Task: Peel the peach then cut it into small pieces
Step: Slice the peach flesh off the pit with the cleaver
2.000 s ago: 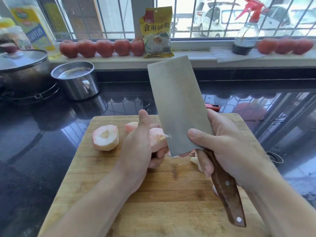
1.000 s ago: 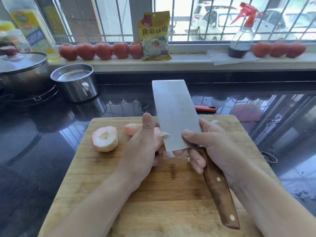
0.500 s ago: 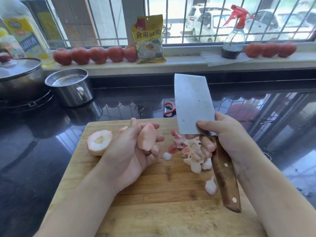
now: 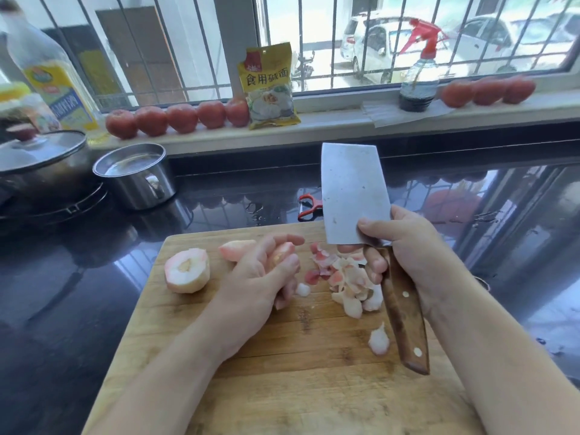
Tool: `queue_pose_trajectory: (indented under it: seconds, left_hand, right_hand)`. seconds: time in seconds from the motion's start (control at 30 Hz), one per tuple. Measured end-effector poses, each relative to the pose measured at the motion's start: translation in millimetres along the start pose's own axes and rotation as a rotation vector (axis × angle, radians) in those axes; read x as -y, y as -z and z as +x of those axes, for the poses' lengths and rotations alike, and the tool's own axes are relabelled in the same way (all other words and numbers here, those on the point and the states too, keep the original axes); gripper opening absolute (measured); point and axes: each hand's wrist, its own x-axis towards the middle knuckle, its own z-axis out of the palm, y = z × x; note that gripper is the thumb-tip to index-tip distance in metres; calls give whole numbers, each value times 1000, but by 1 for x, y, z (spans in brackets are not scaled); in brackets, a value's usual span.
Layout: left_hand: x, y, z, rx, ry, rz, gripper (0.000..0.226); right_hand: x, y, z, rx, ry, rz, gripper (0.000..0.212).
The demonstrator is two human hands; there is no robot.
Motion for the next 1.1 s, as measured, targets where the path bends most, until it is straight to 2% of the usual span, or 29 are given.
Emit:
queue_pose_trajectory:
  seconds: [0.07, 0.17, 0.27, 0.37, 0.43, 0.5, 0.57, 0.6, 0.73, 0.83, 0.9, 0.97, 1.1]
  left_hand:
    - [-3, -6, -1, -14, 10, -12, 22]
    - [-18, -17, 1, -40, 35, 153, 26]
    - [-40, -34, 13, 74, 32, 571, 36]
    - [-57, -49, 31, 153, 23, 1008, 27]
    - [-66, -54, 38, 215, 12, 1181, 18]
    - [-76, -54, 40, 286, 37, 1302, 33]
    - [-87, -47, 35, 324, 105, 1266, 49]
    - [-90, -39, 32, 327, 147, 1174, 54]
    - [-79, -1, 16, 330, 263, 564, 63]
    - [-67, 17, 3, 273, 301, 214, 53]
    - [-65, 25, -1, 187, 307, 134, 38]
    - [-68, 36, 1, 76, 280, 232, 23]
    - [-84, 72, 18, -148, 120, 869, 11]
  right_hand:
    - [4, 5, -1, -20, 14, -34, 15]
    - [10, 18, 2, -56, 65, -14, 15]
    - [15, 33, 6, -118, 95, 14, 14]
    - [18, 44, 7, -153, 118, 42, 16]
    - [19, 48, 7, -175, 118, 36, 15]
    - [19, 50, 6, -183, 117, 20, 14]
    - [19, 50, 7, -178, 123, 17, 15]
    - [18, 50, 7, -176, 122, 9, 15]
    - [12, 43, 9, -163, 112, -77, 19]
    - [9, 33, 8, -115, 118, -131, 23]
    - [5, 26, 6, -92, 131, -198, 21]
    - [3, 17, 2, -60, 134, -257, 17]
    - [3, 1, -14, 34, 152, -342, 18]
